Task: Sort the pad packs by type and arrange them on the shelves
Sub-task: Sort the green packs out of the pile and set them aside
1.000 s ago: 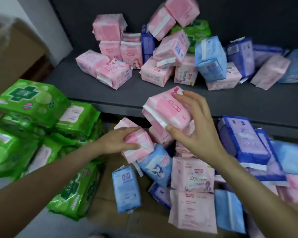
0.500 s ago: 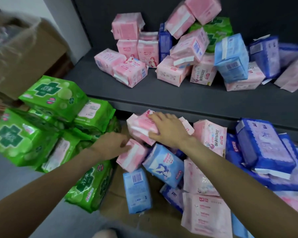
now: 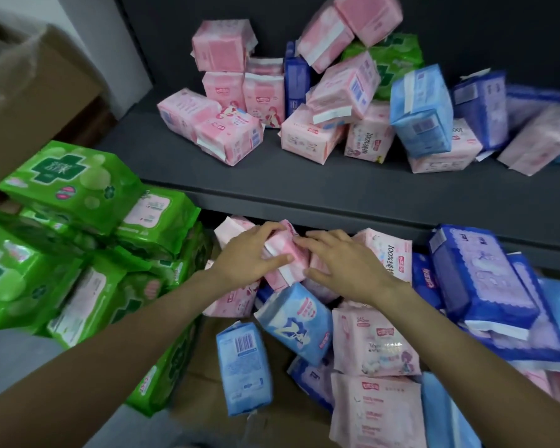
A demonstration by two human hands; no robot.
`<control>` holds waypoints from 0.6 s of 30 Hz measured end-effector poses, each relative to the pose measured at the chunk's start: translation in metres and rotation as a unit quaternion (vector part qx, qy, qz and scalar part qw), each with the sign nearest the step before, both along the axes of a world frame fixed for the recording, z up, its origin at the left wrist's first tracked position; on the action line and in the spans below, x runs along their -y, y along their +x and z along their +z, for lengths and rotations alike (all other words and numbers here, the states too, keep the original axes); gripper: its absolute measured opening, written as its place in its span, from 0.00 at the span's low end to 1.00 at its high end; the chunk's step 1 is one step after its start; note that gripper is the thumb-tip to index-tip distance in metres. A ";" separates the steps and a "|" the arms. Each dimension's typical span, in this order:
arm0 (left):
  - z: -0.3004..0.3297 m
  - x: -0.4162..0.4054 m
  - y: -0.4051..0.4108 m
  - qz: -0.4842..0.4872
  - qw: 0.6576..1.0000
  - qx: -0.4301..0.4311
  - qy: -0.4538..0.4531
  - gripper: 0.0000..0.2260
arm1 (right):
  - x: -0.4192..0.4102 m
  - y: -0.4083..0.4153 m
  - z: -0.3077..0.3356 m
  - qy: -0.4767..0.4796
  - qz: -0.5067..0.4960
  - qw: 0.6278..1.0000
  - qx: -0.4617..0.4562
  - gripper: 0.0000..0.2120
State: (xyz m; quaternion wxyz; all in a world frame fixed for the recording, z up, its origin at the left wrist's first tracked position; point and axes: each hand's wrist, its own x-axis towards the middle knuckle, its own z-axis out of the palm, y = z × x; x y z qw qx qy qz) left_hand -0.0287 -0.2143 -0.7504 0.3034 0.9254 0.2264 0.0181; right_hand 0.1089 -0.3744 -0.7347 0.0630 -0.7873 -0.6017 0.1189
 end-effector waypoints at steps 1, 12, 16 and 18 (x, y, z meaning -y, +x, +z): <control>0.002 -0.002 0.005 -0.018 0.999 -0.027 0.026 0.24 | 0.001 0.001 -0.003 -0.002 -0.004 1.000 -0.008 0.28; -0.019 -0.018 0.031 0.058 0.989 0.077 0.112 0.18 | 0.002 0.007 -0.007 0.031 -0.036 0.999 -0.026 0.21; -0.007 -0.020 0.036 0.015 0.965 0.124 0.232 0.12 | 0.009 0.020 0.003 0.158 -0.086 0.983 -0.037 0.17; 0.001 -0.023 0.043 0.010 0.973 0.147 0.178 0.14 | 0.012 0.030 0.015 0.217 -0.114 0.969 -0.025 0.14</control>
